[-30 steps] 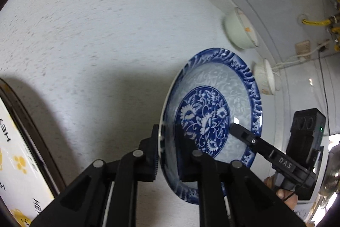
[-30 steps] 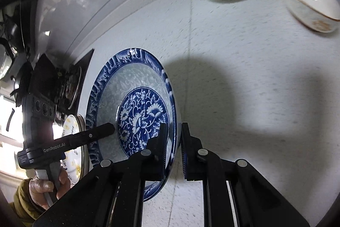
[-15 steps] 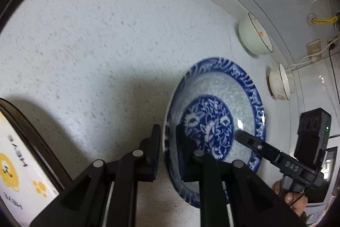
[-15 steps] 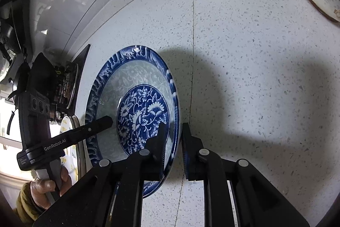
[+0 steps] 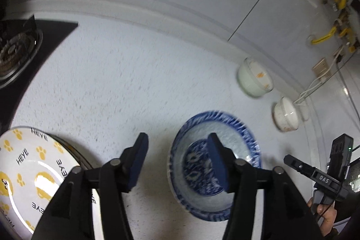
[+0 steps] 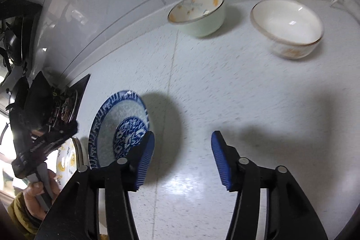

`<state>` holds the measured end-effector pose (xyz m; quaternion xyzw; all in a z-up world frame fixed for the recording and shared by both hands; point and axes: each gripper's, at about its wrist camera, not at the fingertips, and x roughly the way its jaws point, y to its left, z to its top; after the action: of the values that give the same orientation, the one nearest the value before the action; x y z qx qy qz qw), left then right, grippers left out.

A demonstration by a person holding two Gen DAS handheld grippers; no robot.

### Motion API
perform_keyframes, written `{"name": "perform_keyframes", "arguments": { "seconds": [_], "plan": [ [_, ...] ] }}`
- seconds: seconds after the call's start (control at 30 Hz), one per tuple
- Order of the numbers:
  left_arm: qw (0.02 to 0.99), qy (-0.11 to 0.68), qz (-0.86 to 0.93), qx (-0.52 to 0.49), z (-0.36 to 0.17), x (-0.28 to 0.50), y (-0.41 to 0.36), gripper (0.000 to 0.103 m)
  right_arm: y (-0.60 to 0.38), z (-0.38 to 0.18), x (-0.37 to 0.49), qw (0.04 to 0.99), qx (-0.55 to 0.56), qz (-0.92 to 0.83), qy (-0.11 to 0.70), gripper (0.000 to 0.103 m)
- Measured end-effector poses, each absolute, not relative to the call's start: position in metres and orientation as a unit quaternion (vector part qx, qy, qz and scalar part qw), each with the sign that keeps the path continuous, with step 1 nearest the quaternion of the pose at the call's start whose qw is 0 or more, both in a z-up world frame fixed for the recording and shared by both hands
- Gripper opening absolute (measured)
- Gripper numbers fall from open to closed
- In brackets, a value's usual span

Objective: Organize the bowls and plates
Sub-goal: 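Lower the blue-and-white bowl onto the counter and open both grippers, then move both grippers to the white bowl and close on its rim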

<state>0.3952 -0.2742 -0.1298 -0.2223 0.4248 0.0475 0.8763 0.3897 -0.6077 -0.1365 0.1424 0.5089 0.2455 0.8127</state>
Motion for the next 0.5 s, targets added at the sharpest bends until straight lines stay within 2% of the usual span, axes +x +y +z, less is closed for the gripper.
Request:
{"name": "perform_keyframes", "arguments": {
  "seconds": [0.03, 0.1, 0.23, 0.37, 0.5],
  "plan": [
    [0.882, 0.413, 0.040, -0.224, -0.122, 0.396, -0.278, 0.066, -0.614, -0.131, 0.390, 0.818, 0.144, 0.241, 0.503, 0.055],
    [0.892, 0.388, 0.015, -0.232, -0.104, 0.394, -0.287, 0.070, -0.628, -0.118, 0.393, 0.832, 0.138, 0.227, 0.487, 0.060],
    [0.892, 0.370, -0.064, -0.251, -0.081, 0.405, -0.321, 0.075, -0.661, -0.098, 0.406, 0.853, 0.145, 0.194, 0.462, 0.072],
    [0.866, 0.402, -0.121, -0.273, -0.085, 0.437, -0.363, 0.076, -0.697, -0.093, 0.432, 0.864, 0.164, 0.153, 0.451, 0.075],
    [0.838, 0.442, -0.141, -0.288, -0.112, 0.482, -0.406, 0.076, -0.721, -0.102, 0.468, 0.855, 0.187, 0.138, 0.465, 0.076]
  ]
}}
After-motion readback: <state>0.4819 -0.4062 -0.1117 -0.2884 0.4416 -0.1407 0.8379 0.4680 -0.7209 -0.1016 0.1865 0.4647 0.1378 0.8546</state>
